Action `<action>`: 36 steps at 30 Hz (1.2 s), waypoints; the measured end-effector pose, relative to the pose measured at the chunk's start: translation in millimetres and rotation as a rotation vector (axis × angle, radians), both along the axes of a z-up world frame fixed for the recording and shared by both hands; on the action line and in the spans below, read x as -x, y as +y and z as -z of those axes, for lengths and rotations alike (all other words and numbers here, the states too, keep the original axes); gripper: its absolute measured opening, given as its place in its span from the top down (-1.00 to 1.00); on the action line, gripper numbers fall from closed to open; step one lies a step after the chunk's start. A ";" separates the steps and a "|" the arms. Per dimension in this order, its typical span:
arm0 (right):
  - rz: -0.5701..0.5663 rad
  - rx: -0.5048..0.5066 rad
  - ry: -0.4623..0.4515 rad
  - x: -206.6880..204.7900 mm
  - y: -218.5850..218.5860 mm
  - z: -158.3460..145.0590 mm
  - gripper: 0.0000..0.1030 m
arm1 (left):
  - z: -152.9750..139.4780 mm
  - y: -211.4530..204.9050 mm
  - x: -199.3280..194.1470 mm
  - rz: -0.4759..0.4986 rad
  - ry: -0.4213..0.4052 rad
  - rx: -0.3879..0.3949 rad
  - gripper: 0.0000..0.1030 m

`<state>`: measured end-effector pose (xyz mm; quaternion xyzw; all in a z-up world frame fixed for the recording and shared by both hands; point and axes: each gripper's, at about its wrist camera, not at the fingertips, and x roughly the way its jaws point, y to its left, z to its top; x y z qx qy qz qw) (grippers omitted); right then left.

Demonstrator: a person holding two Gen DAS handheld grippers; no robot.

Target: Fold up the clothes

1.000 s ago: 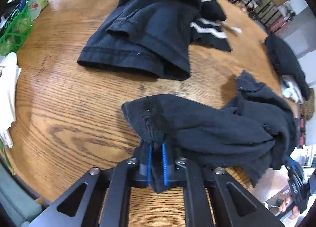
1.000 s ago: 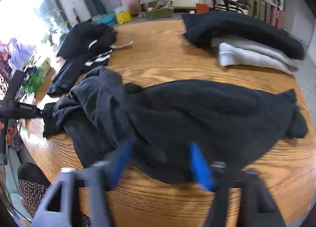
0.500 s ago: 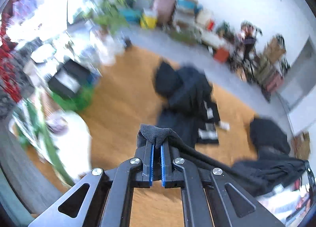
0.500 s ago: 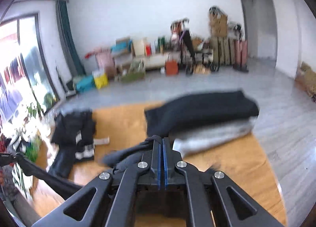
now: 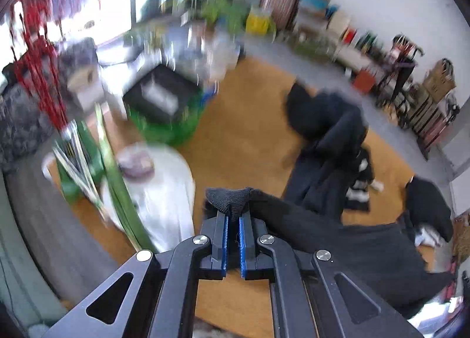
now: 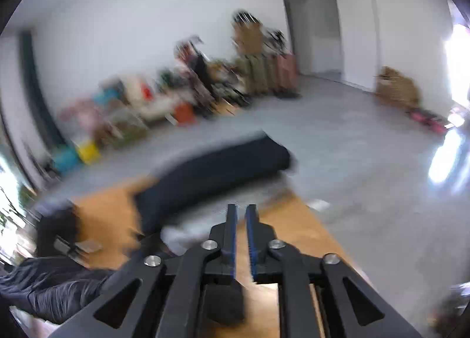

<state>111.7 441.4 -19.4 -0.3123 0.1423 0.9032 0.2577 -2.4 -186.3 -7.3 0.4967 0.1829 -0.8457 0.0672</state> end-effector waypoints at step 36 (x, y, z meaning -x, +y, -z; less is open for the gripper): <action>-0.312 0.244 -0.171 10.4 -71.1 99.4 0.78 | 110.8 274.1 40.8 0.611 -0.096 0.171 0.88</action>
